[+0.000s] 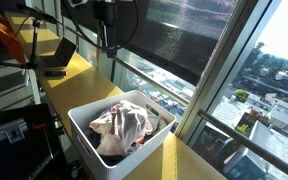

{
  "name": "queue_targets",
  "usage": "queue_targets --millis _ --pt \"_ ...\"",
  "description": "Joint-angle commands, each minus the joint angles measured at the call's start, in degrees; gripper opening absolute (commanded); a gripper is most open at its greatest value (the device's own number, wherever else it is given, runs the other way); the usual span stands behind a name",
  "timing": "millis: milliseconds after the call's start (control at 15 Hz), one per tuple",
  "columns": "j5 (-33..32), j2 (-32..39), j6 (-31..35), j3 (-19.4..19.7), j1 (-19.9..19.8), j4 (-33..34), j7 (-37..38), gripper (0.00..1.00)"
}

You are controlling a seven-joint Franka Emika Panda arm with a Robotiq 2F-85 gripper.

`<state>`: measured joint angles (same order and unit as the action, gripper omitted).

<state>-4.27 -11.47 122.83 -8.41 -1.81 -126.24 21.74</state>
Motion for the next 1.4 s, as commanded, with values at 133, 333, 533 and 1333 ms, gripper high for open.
queue_targets --millis 133,333,533,1333 --pt "0.5 11.0 4.6 3.4 0.4 4.3 4.2 1.0" --pt "-1.1 14.5 10.4 5.6 0.1 2.6 4.6 1.0" --pt "-2.3 17.7 14.2 7.6 0.6 0.9 4.6 1.0" --pt "-12.6 38.4 27.4 18.4 5.9 1.7 10.1 1.0"
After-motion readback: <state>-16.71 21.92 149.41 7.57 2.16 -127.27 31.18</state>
